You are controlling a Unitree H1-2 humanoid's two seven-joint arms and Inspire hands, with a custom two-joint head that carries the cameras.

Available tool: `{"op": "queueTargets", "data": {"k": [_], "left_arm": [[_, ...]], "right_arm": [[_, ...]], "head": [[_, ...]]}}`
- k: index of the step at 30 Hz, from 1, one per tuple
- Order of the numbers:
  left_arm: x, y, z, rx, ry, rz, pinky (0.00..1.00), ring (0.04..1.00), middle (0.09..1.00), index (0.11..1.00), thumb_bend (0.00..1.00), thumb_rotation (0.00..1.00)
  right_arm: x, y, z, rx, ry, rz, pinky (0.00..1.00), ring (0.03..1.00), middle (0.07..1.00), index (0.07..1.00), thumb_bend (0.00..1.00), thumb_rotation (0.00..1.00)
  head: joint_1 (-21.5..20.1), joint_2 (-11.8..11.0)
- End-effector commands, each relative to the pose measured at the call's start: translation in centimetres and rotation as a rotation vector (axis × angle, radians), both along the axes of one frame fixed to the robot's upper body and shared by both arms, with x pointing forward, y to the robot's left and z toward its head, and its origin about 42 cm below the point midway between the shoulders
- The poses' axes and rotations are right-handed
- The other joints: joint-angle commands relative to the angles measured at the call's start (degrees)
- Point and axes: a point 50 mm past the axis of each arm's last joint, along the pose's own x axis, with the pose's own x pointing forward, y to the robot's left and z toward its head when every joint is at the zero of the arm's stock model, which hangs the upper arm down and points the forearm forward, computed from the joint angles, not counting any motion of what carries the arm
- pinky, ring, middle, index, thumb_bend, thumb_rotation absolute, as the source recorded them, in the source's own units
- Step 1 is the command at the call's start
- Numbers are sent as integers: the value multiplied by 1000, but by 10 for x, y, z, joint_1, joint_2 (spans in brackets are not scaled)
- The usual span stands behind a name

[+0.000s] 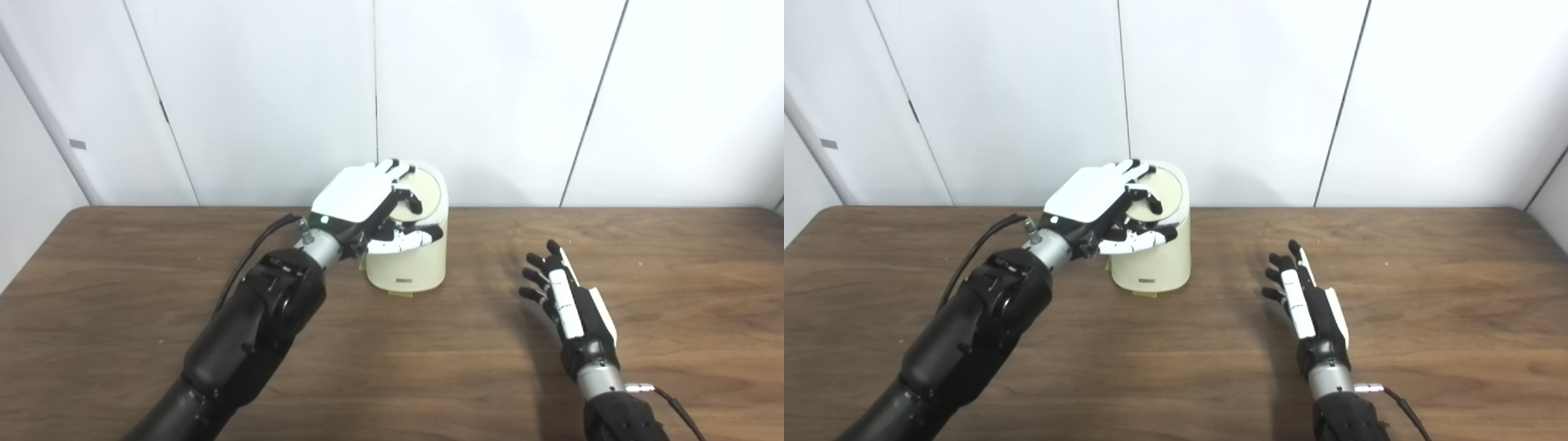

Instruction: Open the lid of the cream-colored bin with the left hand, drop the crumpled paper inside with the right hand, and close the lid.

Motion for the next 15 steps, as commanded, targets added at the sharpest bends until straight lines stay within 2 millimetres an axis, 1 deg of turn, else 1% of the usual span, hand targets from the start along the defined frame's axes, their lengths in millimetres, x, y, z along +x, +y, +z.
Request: {"op": "queueTargets", "data": {"k": [1,4,6,7,10,12,13,15], "left_arm": [[-2,2,8,-101,-2,-4,868,952,910,770,548,767],[-8,8,11,-281,3,23,810,896,875,775,519,720],[-10,12,12,-407,21,49,798,888,875,796,510,701],[-12,15,15,-482,33,65,804,898,888,818,509,690],[-16,24,21,-665,63,84,890,947,934,889,485,668],[-18,33,24,-771,70,89,904,940,926,920,465,673],[-19,37,24,-817,71,98,914,933,913,932,462,694],[-23,47,22,-900,74,121,923,928,902,939,457,707]], "right_arm": [[7,1,20,-2,-93,10,777,871,895,1000,563,954],[7,1,21,-5,-90,12,768,871,895,1000,558,963],[7,1,20,-4,-86,10,775,874,897,1000,550,963],[7,0,20,-3,-85,9,777,874,896,1000,552,958],[7,0,20,-2,-82,5,777,872,893,1000,560,944],[7,0,20,-7,-76,-4,771,868,890,999,570,943],[7,1,21,-2,-73,-5,765,866,888,998,572,943],[8,0,20,3,-80,4,778,876,895,999,568,937]], "head": [[0,0],[2,0],[3,-1],[3,0],[5,0],[6,-1],[7,-1],[7,0]]}}
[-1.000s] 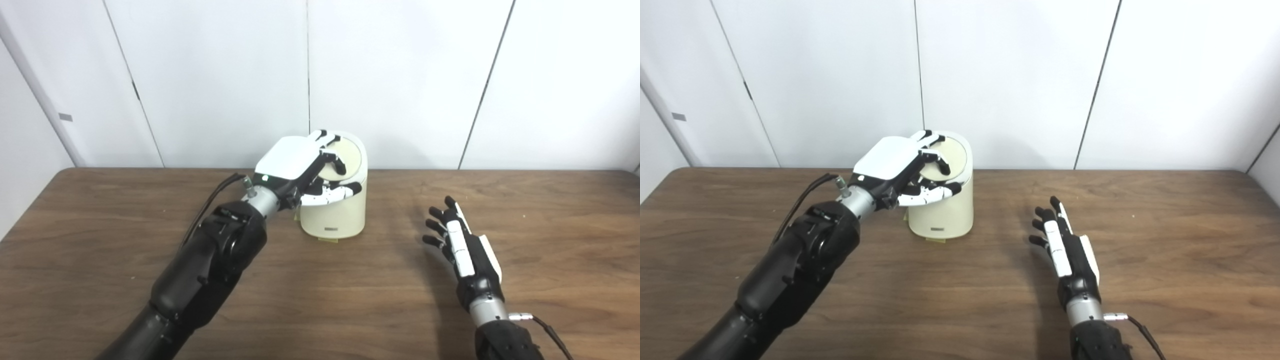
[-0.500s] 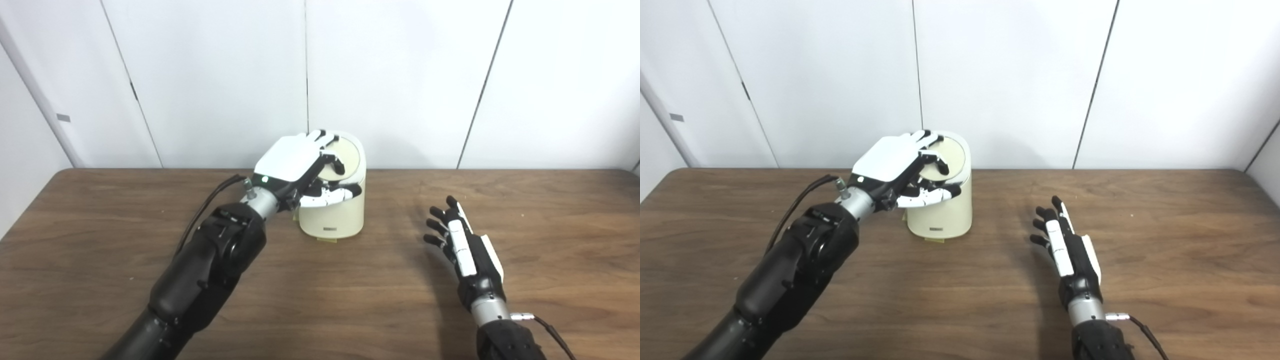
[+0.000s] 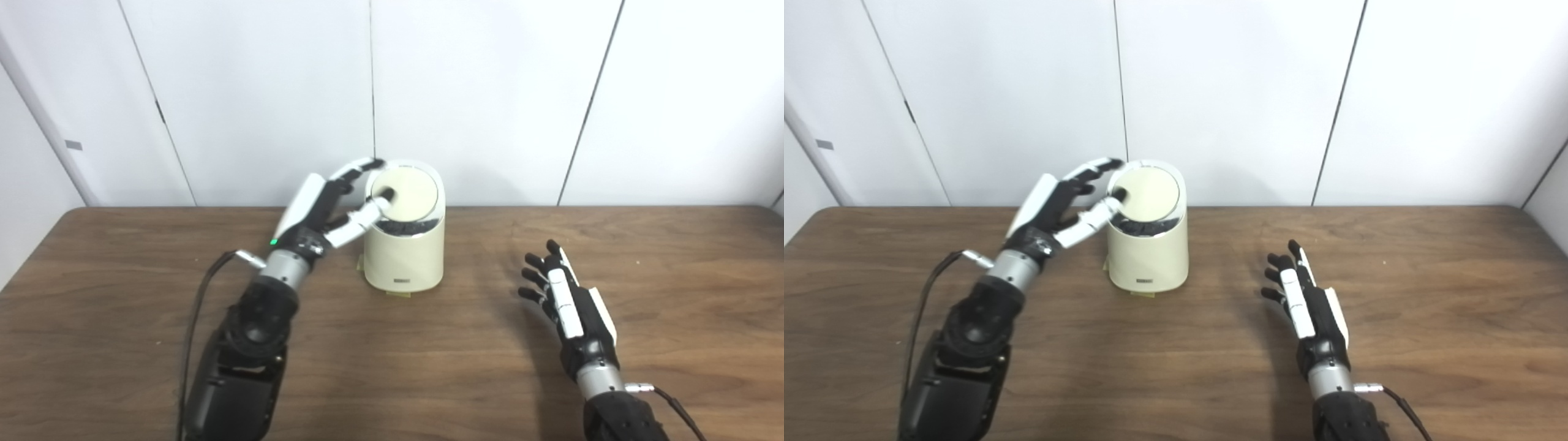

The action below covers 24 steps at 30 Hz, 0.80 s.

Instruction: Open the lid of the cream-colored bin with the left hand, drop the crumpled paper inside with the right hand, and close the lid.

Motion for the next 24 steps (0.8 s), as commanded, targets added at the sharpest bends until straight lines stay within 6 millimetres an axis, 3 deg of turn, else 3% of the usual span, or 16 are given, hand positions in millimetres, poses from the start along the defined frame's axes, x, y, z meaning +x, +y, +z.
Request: {"op": "queueTargets", "data": {"k": [1,16,21,24], "left_arm": [[-5,4,22,-84,-88,19,934,931,900,945,449,703],[-67,54,-44,-221,46,176,949,965,944,969,384,683],[-82,66,-62,-325,105,183,999,1000,987,993,369,789],[-88,71,-70,-433,118,161,1000,1000,999,1000,394,800]], "right_arm": [[8,0,20,-3,-85,11,779,877,898,1000,560,941],[9,-6,21,7,-82,24,794,879,896,994,574,929],[6,-8,24,-3,-85,24,846,903,913,985,564,941],[3,-9,26,-12,-83,27,885,943,935,985,562,954]], "head": [[1,1],[9,5],[7,8],[6,10]]}}
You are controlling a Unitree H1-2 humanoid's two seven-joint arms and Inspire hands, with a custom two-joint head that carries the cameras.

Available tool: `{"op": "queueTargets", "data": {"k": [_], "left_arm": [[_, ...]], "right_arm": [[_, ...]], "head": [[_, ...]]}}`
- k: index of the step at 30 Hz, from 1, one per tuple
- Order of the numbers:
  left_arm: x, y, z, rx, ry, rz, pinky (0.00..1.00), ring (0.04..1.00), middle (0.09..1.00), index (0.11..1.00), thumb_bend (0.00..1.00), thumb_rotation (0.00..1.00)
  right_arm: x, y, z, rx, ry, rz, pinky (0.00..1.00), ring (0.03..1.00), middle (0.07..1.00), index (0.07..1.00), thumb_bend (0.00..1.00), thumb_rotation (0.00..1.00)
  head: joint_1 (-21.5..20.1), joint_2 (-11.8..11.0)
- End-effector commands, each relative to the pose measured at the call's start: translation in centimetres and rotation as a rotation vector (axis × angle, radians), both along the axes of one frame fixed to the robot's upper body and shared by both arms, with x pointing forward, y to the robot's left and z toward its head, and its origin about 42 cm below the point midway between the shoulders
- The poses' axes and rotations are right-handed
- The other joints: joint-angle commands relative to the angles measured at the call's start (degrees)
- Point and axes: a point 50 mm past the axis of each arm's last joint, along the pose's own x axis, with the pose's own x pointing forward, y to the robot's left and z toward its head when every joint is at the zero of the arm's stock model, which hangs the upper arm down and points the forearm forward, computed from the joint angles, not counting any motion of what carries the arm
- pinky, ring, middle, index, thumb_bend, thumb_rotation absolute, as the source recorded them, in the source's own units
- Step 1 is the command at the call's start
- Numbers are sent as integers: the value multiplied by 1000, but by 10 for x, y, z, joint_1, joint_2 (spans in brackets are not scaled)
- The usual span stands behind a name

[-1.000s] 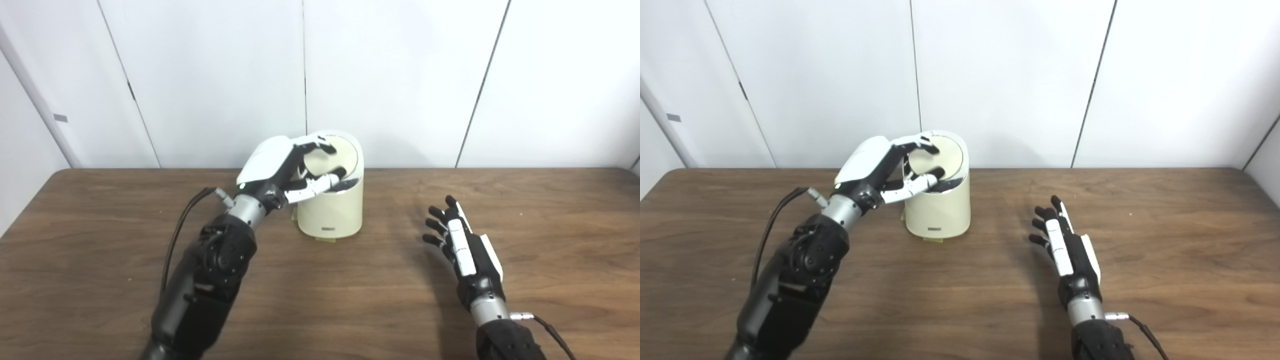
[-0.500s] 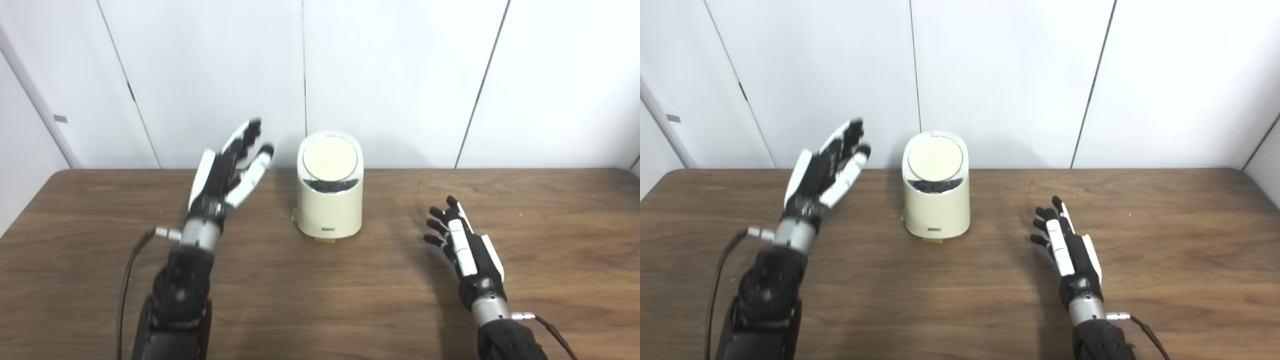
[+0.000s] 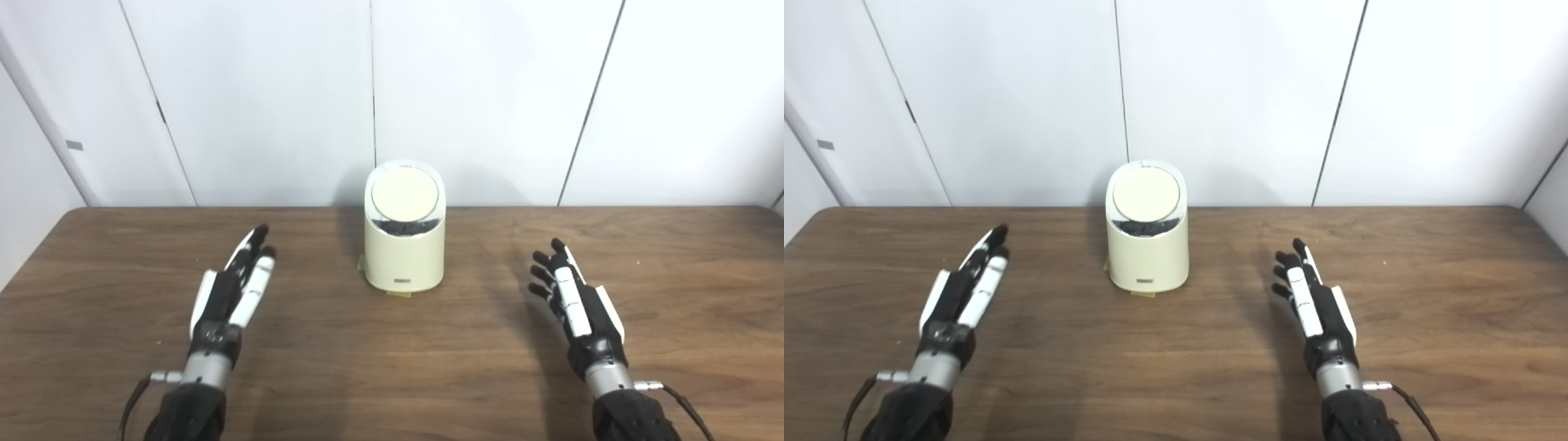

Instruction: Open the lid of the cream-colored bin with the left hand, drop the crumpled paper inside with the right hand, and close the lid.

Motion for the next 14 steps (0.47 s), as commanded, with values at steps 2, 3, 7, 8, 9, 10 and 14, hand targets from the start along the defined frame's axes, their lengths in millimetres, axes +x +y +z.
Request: {"op": "queueTargets", "data": {"k": [2,3,7,8,9,10,14], "left_arm": [[-1,1,10,-80,-90,-13,1000,1000,1000,1000,423,834],[-4,3,7,-88,-84,-7,1000,1000,1000,1000,435,855],[-13,14,-7,-134,-57,37,1000,1000,1000,1000,427,844],[-15,15,-8,-138,-53,42,1000,1000,1000,1000,425,847],[-16,17,-11,-149,-49,53,1000,1000,1000,1000,424,849],[-18,18,-12,-156,-48,61,1000,1000,1000,999,420,834],[-23,16,-14,-155,-50,51,1000,1000,994,997,415,845]], "right_arm": [[2,0,20,2,-84,23,927,975,962,988,551,961],[2,-1,19,4,-86,24,953,990,977,991,549,962],[-2,-5,19,14,-90,14,979,997,999,999,554,955],[-2,-6,19,13,-90,12,979,995,1000,1000,557,954],[-3,-7,19,12,-94,10,978,994,1000,1000,559,953],[-4,-9,19,10,-100,8,981,995,1000,1000,561,950],[-6,-15,18,9,-110,2,991,993,1000,1000,546,945]], "head": [[-1,1],[-1,2],[-4,5],[-5,6],[-6,7],[-6,8],[-1,11]]}}
